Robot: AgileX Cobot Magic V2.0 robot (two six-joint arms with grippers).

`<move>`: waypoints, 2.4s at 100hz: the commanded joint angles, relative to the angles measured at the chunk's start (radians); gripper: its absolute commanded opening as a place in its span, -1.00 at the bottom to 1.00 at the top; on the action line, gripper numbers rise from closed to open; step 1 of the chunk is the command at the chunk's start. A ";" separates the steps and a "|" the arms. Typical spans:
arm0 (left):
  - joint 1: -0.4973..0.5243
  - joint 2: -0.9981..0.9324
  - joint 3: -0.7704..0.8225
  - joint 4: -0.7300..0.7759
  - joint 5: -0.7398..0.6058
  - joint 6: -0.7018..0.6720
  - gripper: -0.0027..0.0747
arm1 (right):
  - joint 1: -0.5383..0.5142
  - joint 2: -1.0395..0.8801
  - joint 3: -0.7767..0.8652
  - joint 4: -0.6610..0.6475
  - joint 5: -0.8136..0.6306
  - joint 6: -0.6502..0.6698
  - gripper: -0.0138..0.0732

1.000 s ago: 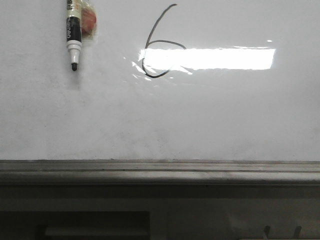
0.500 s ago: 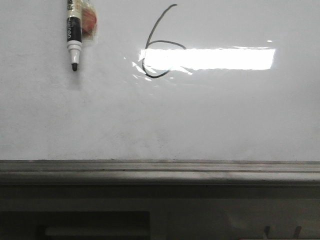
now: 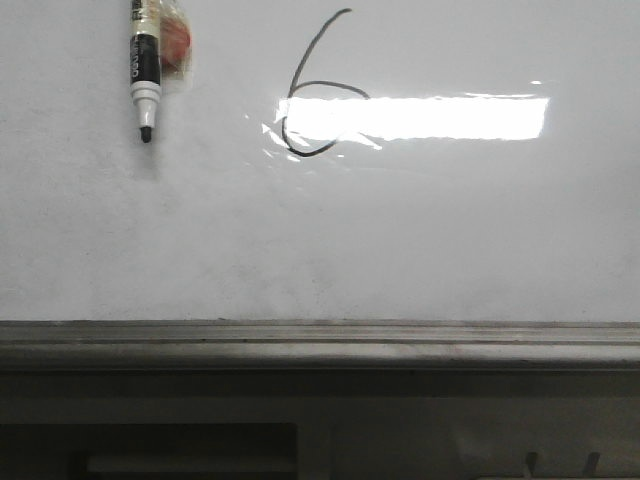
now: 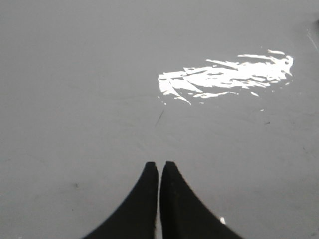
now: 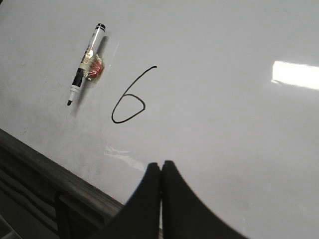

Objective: Write number 6 on whiteboard

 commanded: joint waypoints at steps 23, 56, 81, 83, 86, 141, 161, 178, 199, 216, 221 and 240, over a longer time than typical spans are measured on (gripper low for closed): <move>-0.012 -0.032 0.050 -0.063 -0.020 -0.010 -0.98 | -0.006 -0.008 -0.024 0.031 -0.062 -0.009 -0.83; -0.012 -0.032 0.050 -0.063 -0.020 -0.010 -0.98 | -0.006 -0.008 -0.024 0.031 -0.062 -0.009 -0.83; -0.012 -0.032 0.050 -0.063 -0.020 -0.009 -0.98 | -0.006 -0.008 -0.024 0.031 -0.066 -0.009 -0.83; -0.012 -0.032 0.050 -0.063 -0.020 -0.009 -0.98 | -0.006 -0.008 -0.024 0.031 -0.066 -0.009 -0.83; -0.012 -0.032 0.050 -0.063 -0.020 -0.009 -0.98 | -0.006 -0.008 -0.024 0.031 -0.066 -0.009 -0.83; -0.012 -0.032 0.050 -0.063 -0.020 -0.009 -0.98 | -0.115 -0.008 0.178 -0.858 -0.454 0.582 -0.83; -0.012 -0.032 0.050 -0.063 -0.020 -0.009 -0.98 | -0.185 -0.017 0.291 -0.862 -0.518 0.587 -0.83; -0.012 -0.031 0.050 -0.063 -0.020 -0.009 -0.98 | -0.185 -0.017 0.291 -0.872 -0.480 0.587 -0.83; -0.012 -0.031 0.050 -0.063 -0.020 -0.009 -0.98 | -0.185 -0.017 0.291 -0.874 -0.487 0.587 -0.83; -0.012 -0.031 0.050 -0.063 -0.020 -0.009 -0.98 | -0.185 -0.017 0.289 -0.874 -0.508 0.587 -0.83; -0.012 -0.031 0.050 -0.063 -0.020 -0.009 -0.98 | -0.185 -0.017 0.289 -0.874 -0.508 0.587 -0.83; -0.012 -0.031 0.050 -0.063 -0.020 -0.009 -0.98 | -0.185 -0.017 0.289 -0.874 -0.508 0.587 -0.83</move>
